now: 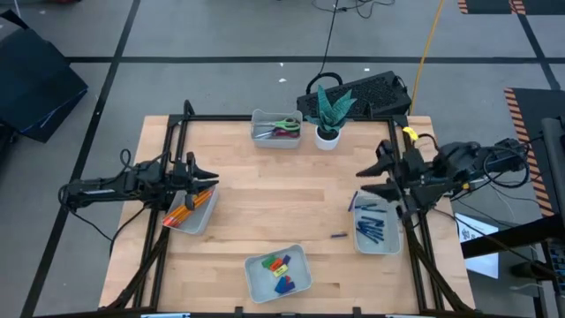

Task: Sort crayons/erasers/pens/pencils in bins
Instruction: Put the blue crayon into the middle right gray bin

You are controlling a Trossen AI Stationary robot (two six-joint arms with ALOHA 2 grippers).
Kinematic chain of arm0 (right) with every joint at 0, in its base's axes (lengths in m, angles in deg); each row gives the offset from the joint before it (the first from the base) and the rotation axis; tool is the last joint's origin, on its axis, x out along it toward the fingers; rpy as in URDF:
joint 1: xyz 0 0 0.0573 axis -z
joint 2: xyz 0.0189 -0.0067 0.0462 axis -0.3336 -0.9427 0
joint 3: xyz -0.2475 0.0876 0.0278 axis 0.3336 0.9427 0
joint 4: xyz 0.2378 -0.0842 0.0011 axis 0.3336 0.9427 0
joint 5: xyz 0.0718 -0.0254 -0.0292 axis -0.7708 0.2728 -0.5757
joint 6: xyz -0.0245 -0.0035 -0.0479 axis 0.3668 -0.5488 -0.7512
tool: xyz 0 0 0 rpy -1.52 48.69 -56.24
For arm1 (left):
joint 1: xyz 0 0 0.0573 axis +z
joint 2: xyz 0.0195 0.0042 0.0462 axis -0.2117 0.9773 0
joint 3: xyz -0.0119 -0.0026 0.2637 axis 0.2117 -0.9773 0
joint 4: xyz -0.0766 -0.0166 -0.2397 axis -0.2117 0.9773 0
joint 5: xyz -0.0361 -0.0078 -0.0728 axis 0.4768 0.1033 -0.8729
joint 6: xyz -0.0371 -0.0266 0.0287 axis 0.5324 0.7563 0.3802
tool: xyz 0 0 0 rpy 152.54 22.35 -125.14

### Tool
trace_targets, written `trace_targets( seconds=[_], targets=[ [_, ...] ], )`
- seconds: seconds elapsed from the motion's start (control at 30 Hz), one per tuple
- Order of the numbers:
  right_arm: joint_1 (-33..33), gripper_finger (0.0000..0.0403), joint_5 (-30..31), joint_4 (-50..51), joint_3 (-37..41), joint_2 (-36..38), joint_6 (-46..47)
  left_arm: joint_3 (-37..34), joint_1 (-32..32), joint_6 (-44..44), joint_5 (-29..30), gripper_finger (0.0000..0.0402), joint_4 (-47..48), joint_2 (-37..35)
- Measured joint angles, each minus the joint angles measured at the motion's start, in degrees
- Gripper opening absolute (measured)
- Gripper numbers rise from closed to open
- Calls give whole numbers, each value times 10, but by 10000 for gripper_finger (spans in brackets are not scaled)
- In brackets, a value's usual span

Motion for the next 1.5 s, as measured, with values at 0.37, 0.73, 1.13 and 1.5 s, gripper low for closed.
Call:
trace_targets(
  seconds=[0.37,0.73,1.13,1.5],
  targets=[
    [69,139,194,161,-59,-88,152,0,0,0,0,88,0,0],
    [248,139,-136,498,-213,-287,263,0,0,0,0,88,0,0],
    [318,139,-168,601,-38,-356,398,0,0,0,0,88,0,0],
    [260,139,-271,600,52,-356,514,0,0,0,0,88,0,0]
  ],
)
